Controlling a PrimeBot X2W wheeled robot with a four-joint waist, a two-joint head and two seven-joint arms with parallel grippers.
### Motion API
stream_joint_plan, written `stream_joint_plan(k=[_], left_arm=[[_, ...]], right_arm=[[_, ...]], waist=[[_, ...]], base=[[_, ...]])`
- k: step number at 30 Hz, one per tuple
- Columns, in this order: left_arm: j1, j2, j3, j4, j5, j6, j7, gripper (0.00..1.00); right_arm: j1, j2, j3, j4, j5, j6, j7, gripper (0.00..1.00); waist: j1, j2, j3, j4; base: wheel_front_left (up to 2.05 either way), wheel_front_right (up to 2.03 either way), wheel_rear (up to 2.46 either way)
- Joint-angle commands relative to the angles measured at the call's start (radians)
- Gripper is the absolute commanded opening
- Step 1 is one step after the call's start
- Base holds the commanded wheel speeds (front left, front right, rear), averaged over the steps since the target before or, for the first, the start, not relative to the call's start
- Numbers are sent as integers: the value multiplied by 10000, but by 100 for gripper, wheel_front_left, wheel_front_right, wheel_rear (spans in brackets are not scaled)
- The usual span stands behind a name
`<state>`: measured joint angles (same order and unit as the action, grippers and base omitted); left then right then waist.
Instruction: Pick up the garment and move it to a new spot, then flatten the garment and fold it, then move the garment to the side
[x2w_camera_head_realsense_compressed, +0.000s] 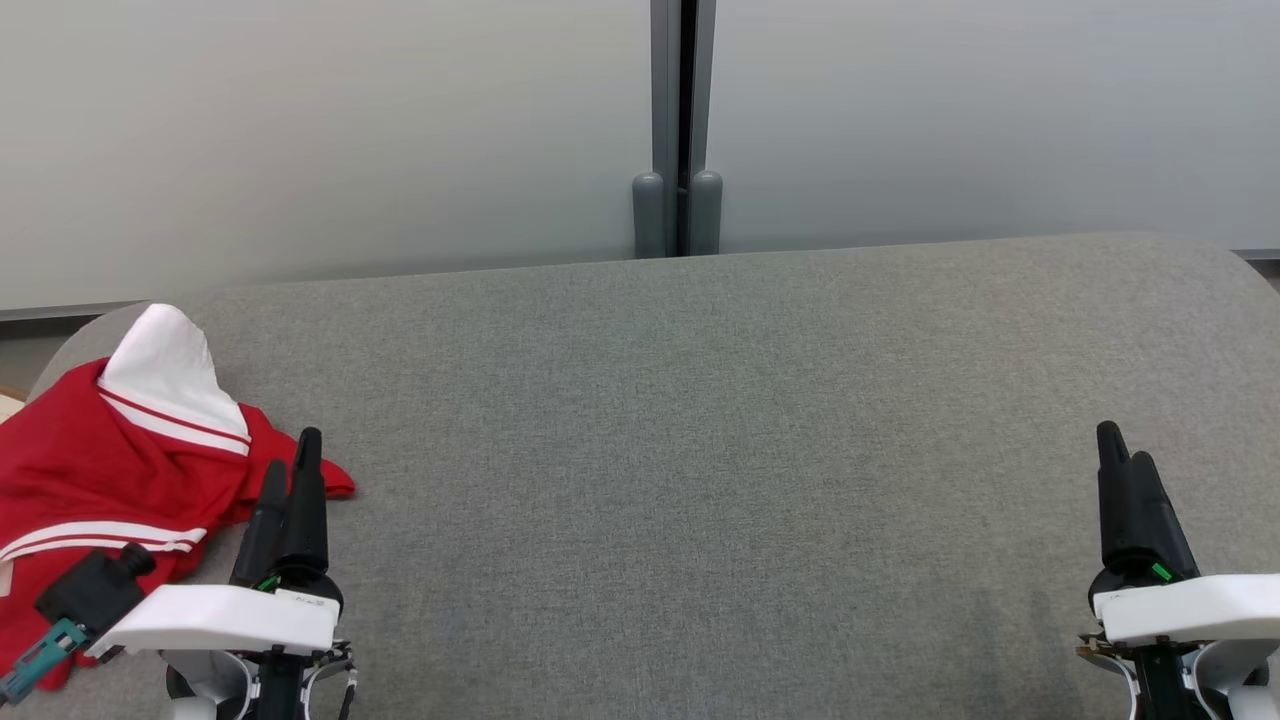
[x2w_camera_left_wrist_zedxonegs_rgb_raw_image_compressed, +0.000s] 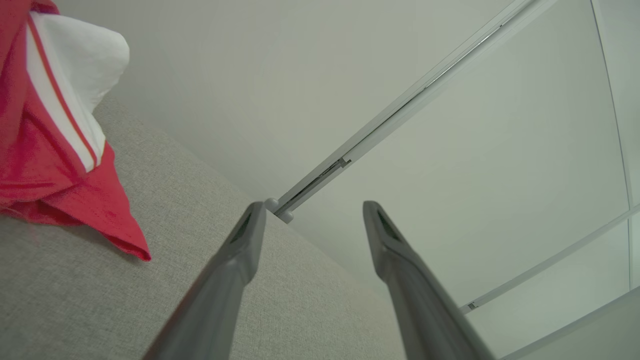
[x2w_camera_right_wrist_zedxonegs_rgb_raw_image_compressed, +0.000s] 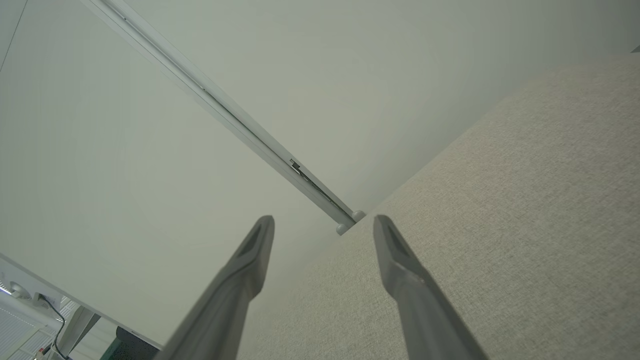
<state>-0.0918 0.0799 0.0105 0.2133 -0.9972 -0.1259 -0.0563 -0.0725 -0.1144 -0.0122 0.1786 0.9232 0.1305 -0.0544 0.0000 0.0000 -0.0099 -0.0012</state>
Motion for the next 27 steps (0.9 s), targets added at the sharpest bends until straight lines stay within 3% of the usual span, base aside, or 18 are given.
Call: stream_joint_plan(k=[1, 27], left_arm=[[-350, 98, -23, -111, 203, -3, -68, 100], [-240, 327, -473, 695, 4295, 376, -863, 100]], right_arm=[[-225, -113, 37, -141, -206, 3, -91, 100], [-82, -9, 458, 630, -3952, 3, -663, 100]], waist=[[0, 0, -1, 0], [0, 0, -128, -26]], base=[[0, 0, 0], [0, 0, 0]])
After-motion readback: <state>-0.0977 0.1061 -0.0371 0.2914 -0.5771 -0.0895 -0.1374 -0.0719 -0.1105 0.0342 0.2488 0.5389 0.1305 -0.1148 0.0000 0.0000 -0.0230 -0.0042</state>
